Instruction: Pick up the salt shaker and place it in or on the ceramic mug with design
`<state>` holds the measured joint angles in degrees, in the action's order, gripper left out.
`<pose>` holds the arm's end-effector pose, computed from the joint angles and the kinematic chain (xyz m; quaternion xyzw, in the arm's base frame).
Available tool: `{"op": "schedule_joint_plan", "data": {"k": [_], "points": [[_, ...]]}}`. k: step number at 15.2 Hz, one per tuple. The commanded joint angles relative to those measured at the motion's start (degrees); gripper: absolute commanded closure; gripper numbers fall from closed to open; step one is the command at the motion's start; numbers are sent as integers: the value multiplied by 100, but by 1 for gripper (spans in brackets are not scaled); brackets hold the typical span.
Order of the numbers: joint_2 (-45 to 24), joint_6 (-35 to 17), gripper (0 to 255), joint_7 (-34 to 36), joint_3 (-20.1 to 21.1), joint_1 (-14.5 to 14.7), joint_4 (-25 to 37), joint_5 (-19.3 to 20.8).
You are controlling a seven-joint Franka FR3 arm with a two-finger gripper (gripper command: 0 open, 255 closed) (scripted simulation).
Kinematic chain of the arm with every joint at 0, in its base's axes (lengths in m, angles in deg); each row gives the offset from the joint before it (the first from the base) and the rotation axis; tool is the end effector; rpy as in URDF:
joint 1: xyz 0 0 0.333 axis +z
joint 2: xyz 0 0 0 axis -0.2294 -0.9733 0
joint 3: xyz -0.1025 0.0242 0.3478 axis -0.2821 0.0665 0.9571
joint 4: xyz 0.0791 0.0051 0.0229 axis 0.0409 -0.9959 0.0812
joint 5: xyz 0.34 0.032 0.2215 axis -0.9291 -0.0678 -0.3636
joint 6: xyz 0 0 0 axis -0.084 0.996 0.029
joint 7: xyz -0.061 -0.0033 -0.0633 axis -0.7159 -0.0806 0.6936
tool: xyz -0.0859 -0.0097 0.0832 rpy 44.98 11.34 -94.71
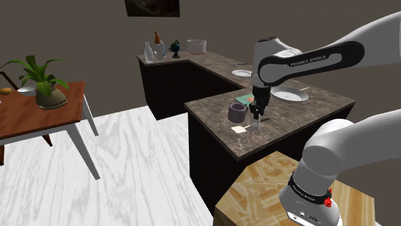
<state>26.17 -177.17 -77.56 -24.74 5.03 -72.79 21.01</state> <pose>0.2764 -0.1021 0.4382 0.9955 -0.0657 -0.0318 0.0599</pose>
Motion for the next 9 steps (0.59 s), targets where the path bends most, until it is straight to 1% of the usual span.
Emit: {"op": "schedule_joint_plan", "data": {"k": [1,9], "points": [[59,196,255,-32,15,6,137,-25],[183,860,255,-116,87,36,681,-116]]}}
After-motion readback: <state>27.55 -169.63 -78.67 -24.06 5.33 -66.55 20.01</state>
